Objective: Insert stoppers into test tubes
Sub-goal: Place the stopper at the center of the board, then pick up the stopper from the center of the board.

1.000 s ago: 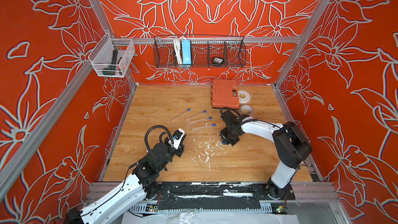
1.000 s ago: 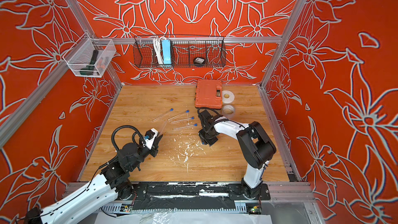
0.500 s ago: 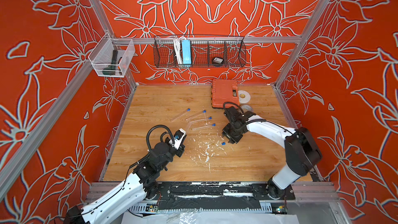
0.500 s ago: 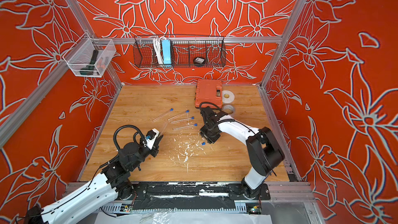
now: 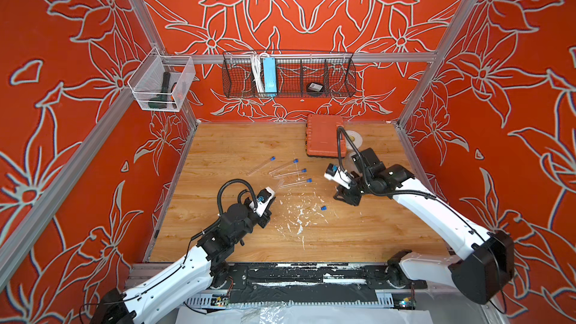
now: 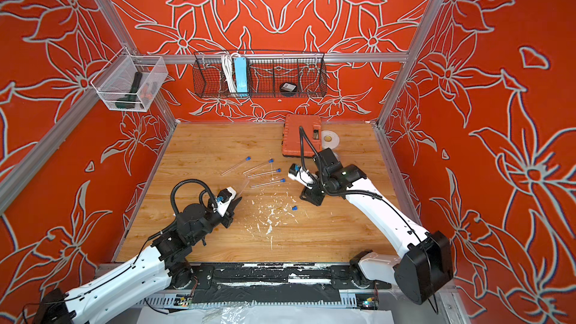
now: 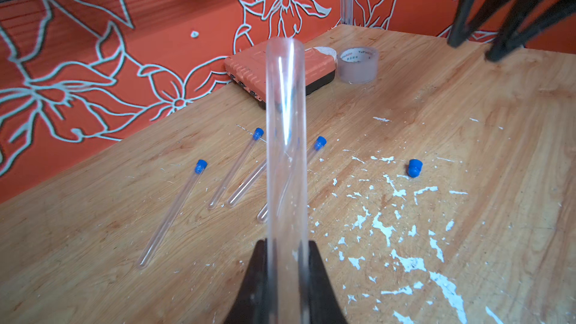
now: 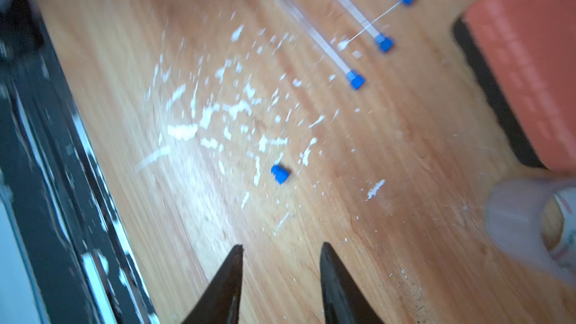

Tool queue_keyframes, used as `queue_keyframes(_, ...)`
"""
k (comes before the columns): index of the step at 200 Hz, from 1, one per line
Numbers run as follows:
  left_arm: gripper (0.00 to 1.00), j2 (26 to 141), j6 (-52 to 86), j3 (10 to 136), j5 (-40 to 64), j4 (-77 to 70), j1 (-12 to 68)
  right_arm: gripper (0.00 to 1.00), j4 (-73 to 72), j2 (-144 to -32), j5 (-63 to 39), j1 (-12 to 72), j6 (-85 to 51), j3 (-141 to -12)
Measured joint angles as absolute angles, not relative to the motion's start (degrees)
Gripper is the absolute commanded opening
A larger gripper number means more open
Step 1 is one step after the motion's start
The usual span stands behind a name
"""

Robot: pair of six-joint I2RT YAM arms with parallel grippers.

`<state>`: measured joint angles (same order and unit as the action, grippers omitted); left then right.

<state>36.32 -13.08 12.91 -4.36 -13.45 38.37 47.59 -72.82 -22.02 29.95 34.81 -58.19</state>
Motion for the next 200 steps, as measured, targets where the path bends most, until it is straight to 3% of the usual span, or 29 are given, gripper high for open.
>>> queue_keyframes(29,0.0,37.7,-13.5,12.9,-3.5,-14.3,38.3,0.42,47.6,-79.2,-22.0,30.1,52.1,-57.0)
queue_keyframes(62,0.0,38.2,-13.5,12.9,-3.1,-14.9,38.4,0.42,44.9,-88.1,-22.1,30.6,60.5,-58.1)
queue_keyframes(127,0.0,39.7,-13.4,13.0,-1.8,-16.1,38.3,0.41,39.2,-97.1,-23.5,31.6,62.8,-60.3)
queue_keyframes(200,0.0,43.4,-13.2,15.3,0.2,-18.3,38.3,0.3,38.7,-101.2,-23.6,32.7,63.3,-60.9)
